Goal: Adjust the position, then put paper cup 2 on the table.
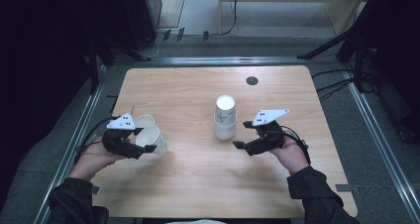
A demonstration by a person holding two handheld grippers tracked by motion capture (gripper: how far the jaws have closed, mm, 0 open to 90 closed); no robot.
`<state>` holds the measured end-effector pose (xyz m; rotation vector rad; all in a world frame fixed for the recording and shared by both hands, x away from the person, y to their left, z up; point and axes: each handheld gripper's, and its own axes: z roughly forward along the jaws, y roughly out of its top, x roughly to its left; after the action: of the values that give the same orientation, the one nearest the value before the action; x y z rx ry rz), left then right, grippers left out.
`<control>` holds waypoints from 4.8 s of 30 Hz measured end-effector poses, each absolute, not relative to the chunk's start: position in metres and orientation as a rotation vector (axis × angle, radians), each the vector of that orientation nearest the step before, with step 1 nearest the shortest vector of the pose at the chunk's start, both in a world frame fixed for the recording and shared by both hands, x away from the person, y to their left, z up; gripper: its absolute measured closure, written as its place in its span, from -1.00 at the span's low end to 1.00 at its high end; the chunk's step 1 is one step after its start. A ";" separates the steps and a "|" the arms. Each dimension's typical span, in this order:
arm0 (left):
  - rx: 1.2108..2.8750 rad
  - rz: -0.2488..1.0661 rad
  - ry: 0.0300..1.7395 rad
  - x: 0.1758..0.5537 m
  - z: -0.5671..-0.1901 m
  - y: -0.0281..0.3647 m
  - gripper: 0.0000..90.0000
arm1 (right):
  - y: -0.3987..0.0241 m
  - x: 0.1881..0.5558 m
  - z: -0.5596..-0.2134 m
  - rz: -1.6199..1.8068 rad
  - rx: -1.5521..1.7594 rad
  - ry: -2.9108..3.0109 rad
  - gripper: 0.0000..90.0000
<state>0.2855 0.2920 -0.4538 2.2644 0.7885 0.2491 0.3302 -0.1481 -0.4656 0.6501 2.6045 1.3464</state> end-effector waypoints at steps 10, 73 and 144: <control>2.316 0.256 0.789 0.285 -0.465 0.301 -0.40 | -0.147 0.330 -0.467 1.336 0.643 2.614 -0.56; 2.339 0.186 0.812 0.286 -0.464 0.310 -0.71 | -0.144 0.330 -0.470 1.317 0.624 2.638 -0.56; 2.249 0.271 0.786 0.287 -0.476 0.123 -0.69 | -0.152 0.301 -0.488 1.176 0.572 2.736 -0.56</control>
<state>0.2874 0.1230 -0.4756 2.2488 0.7855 0.2712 0.3009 -0.1521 -0.4879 0.5724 2.7360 1.1763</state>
